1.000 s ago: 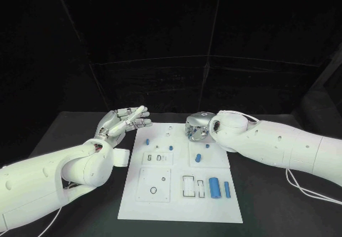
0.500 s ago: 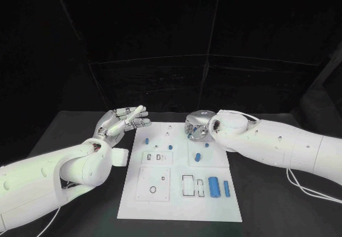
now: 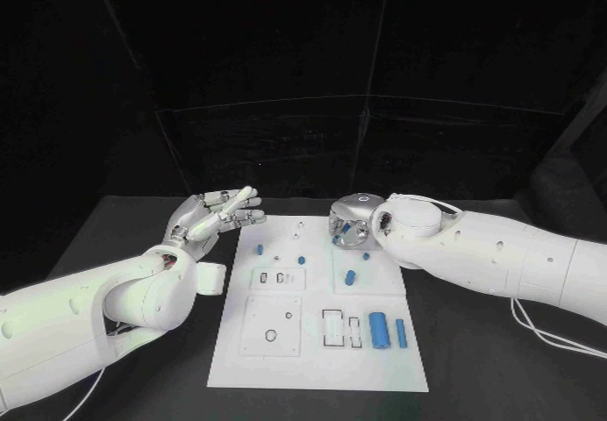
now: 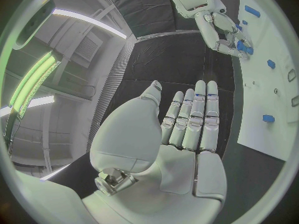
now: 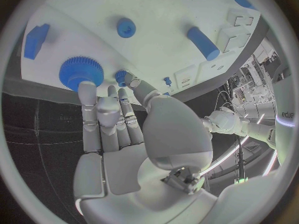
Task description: Assemble the parts on the task board
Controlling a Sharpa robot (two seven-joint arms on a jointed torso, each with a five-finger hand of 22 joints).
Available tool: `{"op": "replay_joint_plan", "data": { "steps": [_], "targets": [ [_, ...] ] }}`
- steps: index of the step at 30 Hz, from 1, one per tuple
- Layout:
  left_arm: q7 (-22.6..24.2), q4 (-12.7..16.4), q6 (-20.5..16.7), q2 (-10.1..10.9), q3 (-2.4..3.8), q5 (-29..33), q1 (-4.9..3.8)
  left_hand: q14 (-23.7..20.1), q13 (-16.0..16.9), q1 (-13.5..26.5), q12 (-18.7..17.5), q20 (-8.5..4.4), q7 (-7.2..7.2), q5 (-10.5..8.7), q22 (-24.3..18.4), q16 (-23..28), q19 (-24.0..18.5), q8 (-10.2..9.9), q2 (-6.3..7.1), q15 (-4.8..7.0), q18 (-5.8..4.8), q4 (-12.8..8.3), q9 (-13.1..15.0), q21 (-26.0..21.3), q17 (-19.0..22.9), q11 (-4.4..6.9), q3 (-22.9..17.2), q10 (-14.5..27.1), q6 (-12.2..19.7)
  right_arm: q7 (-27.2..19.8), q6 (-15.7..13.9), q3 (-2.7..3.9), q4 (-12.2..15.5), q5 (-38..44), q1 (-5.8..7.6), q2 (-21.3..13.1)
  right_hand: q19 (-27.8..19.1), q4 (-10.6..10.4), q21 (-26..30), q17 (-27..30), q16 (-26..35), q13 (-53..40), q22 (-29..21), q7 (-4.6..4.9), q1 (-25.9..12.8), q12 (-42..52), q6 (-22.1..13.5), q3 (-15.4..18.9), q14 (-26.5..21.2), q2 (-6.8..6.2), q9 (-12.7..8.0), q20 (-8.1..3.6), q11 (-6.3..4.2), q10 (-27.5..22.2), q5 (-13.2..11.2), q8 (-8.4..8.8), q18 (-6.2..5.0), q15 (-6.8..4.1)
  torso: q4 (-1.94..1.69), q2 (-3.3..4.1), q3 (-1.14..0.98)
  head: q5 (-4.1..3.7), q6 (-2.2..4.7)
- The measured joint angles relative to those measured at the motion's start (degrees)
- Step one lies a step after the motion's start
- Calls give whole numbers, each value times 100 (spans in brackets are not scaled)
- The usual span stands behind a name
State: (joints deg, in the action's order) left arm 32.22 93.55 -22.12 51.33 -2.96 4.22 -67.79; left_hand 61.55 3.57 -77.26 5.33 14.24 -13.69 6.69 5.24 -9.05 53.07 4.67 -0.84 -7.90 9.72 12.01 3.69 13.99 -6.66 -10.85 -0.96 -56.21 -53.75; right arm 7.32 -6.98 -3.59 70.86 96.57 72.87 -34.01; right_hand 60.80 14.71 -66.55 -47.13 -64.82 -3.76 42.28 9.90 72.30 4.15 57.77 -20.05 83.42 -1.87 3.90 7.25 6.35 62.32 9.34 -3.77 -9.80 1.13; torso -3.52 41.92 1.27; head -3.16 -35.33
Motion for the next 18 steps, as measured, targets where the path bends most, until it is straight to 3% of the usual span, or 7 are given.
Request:
{"op": "replay_joint_plan", "data": {
  "steps": [8, 10, 18],
  "targets": [
    [-9, 4, 4, 6, 0, 0, 0, 0, 0, 0, 0, 0, 0, 0, -3, 23, 0, 0, 0, 0, 0, 0, 0, 0, 0, 0, 0, 0, 0, 9, 65, 0, 15, 12, 0, -15, 227, -97, -202, -150, -159, -22, 284, -11, 2, 134, 159, -97, 23, 2, 12, -34, -56, 310, 0, -38, 4, -23, -12, 0, 4, -27, -4],
    [-9, 3, 4, 10, -1, 0, 0, 0, 0, 0, 0, 0, 0, 0, -3, 23, 0, 0, 0, 0, 0, 0, 0, 0, 0, 0, 0, 0, 0, 10, 86, 0, 16, 14, 0, -15, 304, -96, -271, -212, -207, -30, 396, -29, 48, 174, 180, -157, 40, 48, 18, -51, -73, 428, -33, -37, 94, -40, -13, 1, 4, -30, -4],
    [-9, 0, 3, 13, -1, -1, 0, 0, 0, 0, 0, 0, 0, 0, -4, 23, 0, 0, 0, 0, 0, 0, 0, 0, 1, 0, 0, 0, 0, 10, 175, 4, 3, 18, 3, 17, 425, -127, -402, -306, -306, -29, 600, -70, 101, 205, 363, -272, 62, 101, 28, -92, -148, 663, -65, -66, 92, -62, -13, 8, 8, -31, -30]
  ]
}}
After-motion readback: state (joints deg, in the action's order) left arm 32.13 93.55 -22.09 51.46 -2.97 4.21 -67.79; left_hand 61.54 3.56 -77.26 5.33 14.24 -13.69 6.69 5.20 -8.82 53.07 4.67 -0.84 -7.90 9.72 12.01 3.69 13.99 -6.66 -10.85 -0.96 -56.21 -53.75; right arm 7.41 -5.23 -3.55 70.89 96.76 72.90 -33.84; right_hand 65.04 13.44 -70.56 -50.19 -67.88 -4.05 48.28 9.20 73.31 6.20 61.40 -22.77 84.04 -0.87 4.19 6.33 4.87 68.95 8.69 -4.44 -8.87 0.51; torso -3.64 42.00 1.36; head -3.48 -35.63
